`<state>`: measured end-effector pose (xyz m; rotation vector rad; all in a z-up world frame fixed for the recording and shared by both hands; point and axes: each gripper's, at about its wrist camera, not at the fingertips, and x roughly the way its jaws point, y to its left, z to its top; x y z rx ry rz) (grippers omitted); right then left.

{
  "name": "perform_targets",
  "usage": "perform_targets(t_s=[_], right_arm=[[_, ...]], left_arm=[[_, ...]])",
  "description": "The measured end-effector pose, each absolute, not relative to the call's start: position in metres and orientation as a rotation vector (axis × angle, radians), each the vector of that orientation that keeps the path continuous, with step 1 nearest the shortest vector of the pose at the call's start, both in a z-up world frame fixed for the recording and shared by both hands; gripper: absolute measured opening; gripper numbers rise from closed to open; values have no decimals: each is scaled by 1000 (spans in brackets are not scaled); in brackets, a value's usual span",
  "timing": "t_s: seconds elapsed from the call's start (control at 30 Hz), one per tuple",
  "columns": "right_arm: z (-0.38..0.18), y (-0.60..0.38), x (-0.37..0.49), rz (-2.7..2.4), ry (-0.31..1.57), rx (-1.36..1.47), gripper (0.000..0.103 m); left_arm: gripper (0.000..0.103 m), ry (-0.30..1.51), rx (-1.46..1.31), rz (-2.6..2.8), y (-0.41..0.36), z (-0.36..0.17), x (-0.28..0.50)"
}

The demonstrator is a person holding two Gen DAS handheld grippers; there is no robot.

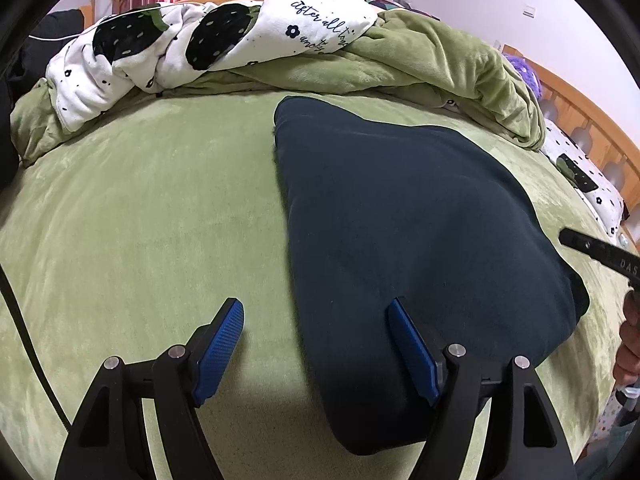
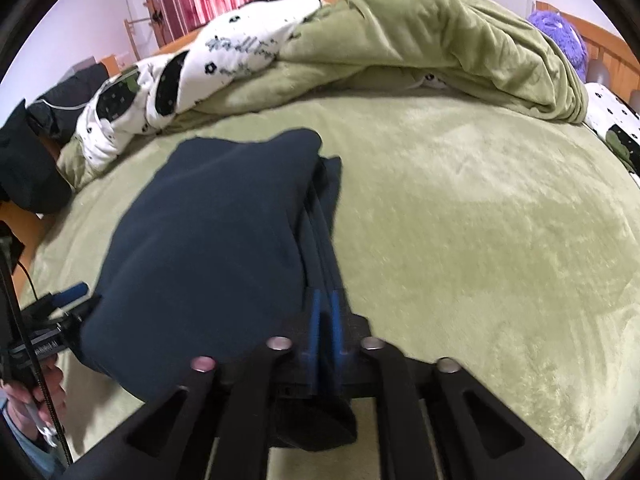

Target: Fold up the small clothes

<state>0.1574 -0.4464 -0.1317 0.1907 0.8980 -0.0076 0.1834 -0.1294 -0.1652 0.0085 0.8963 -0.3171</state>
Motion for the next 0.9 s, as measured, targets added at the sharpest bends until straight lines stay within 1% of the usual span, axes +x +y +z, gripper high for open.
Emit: perform_targets(t_s=[0.03,0.07,0.1,0.17,0.37,0.43,0.5,0.53,0.63,0.77,0.9], right_arm=[[-131,-444,160,-4,888,190,29],[-130,-441,163,-3,870,183,37],[-129,-439,165,1,857,178,39],[-129,-436,175,3,841,188,39],[-124,-428,235,-33,878,228,39],[-127,-426,252,-37,879,254,36],[-136,-424,265,-63,898,254,29],[-142,-423,271,-90,913,244,29],[-157,-422,281,-125,950,213,29],[-162,-432,278,-188,938,169,29],[-163,-447,275,-180,946,228,29]], left_arm=[[74,890,3,-319,-128,-164,183],[74,881,-8,-320,-125,-163,183],[74,875,-14,-314,-123,-162,184],[74,868,-17,-295,-118,-161,188],[74,870,-8,-263,-108,-158,215],[74,861,-6,-262,-107,-156,225],[74,850,-8,-267,-107,-154,233],[74,843,-8,-268,-108,-153,236],[74,825,-13,-276,-108,-155,242],[74,831,-28,-278,-111,-161,246],[74,835,-41,-278,-111,-159,243]])
